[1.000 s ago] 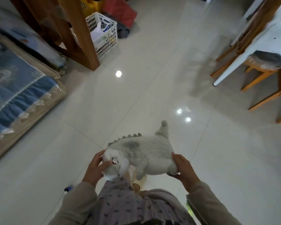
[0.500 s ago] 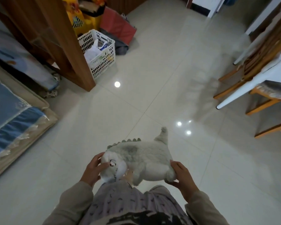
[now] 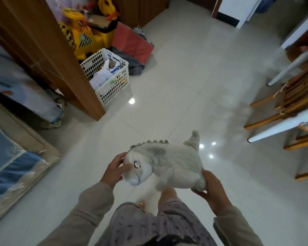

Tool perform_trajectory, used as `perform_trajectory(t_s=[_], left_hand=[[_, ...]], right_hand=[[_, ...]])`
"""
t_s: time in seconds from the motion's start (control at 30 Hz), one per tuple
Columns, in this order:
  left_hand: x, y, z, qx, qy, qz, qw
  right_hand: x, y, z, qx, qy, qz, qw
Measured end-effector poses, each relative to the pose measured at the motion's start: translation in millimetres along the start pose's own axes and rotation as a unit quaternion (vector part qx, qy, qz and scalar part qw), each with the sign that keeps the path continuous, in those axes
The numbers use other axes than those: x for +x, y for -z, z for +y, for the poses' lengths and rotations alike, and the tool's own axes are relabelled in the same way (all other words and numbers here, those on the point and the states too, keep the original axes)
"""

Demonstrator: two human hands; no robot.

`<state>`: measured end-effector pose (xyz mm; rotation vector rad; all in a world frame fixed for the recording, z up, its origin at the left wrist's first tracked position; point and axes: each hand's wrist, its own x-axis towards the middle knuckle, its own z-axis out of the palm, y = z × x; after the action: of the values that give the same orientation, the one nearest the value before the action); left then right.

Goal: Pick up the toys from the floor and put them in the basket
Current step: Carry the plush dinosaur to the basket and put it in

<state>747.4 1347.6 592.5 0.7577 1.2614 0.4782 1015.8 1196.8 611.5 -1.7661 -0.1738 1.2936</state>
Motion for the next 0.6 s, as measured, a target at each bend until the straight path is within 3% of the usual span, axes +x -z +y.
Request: perform_trajectory(t_s=[0.3, 0.6], left_hand=[[81, -28, 40, -0.071, 0.045, 0.101, 0.991], [145, -53, 101, -0.178, 0.03, 0.217, 0.959]], right_hand=[[140, -32, -124, -0.094, -0.061, -0.085, 0.99], [264, -99, -263, -0.221, -0.042, -0.202, 0.953]])
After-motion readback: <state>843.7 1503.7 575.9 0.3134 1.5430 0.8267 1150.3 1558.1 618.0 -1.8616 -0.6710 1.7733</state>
